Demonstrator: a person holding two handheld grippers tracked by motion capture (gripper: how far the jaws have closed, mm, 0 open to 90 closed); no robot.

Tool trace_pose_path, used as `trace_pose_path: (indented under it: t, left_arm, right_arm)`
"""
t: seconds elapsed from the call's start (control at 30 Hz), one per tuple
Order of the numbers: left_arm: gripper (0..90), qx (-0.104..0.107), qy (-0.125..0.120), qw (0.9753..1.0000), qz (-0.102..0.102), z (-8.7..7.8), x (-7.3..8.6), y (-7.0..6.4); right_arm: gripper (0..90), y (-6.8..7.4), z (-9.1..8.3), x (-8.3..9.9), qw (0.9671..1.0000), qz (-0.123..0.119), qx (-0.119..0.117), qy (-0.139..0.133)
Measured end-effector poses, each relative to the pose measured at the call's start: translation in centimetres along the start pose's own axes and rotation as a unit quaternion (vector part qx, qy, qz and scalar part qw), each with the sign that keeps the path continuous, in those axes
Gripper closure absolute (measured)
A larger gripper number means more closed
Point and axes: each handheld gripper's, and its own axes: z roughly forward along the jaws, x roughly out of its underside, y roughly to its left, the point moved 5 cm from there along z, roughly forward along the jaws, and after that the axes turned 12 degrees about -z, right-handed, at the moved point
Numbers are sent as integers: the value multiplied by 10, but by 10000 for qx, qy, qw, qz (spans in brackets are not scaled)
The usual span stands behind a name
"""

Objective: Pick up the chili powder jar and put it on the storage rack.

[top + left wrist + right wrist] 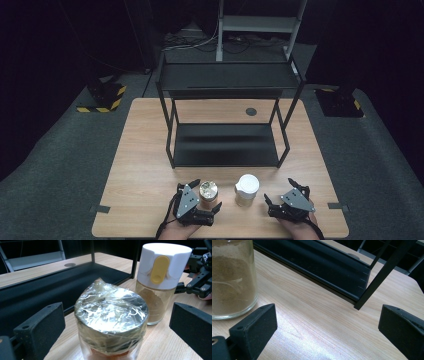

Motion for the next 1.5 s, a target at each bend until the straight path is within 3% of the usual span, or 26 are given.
trace_pose_path:
  t: [0.3, 0.63, 0.8, 1.2, 1.5]
  left_arm:
    - [36, 134, -4, 9995, -269, 3, -2, 10]
    - [251, 260, -40, 9993, -251, 4, 2, 12]
    - [330, 143, -132, 9995, -256, 2, 6, 9]
    - [344, 129, -209, 9992, -321, -1, 5, 10]
    - [344, 78, -416, 9988, -244, -12, -11, 8]
  right_arm:
    - [9, -2, 1, -2, 9999, 15, -39, 103]
    - [9, -5, 2, -2, 9998, -32, -166, 134]
    - [9, -5, 2, -2, 9998, -36, -175, 124]
    - [9, -5, 3, -3, 9996, -108, -216, 162]
    - [9, -5, 3, -3, 9995, -90, -235, 165]
